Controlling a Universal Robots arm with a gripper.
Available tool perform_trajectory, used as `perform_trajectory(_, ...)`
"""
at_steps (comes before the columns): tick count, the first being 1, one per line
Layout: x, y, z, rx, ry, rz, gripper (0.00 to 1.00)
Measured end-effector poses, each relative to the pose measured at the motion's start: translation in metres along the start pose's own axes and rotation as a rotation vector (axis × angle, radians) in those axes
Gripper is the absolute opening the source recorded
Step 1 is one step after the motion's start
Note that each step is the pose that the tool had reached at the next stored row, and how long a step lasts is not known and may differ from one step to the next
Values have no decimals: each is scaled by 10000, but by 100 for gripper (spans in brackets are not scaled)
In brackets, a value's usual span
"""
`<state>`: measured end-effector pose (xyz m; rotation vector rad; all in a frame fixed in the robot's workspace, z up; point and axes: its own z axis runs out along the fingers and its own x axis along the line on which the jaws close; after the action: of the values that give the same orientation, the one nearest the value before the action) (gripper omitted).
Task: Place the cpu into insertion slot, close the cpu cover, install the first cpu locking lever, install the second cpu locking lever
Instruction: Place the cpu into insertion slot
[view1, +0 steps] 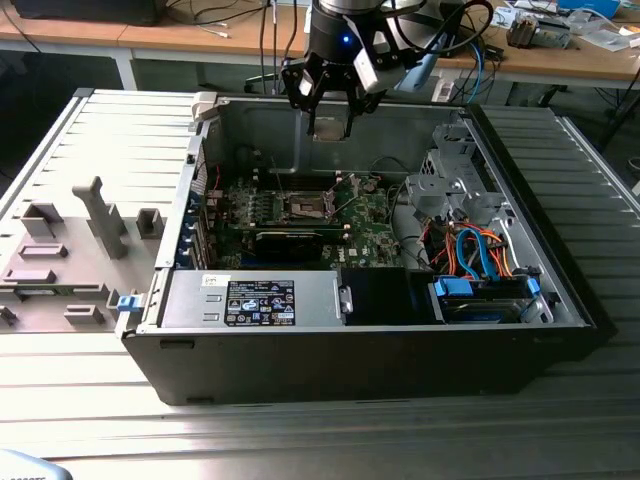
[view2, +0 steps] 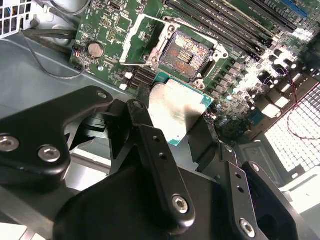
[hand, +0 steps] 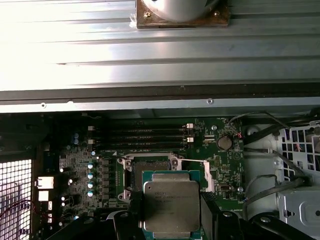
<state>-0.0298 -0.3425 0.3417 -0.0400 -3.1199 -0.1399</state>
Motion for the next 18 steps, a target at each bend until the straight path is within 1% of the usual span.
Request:
perform_trajectory(8,1,-2,15,-2,-2,0,55)
perform_trajectory(15,27,-13,28,9,0,-6,55)
perform_trajectory(16,27,-13,30,29,-1,-12,55)
perform_trajectory(17,28,-13,29,78,-1,-24,55)
perform_trajectory(18,28,-14,28,184,-2,-45,55)
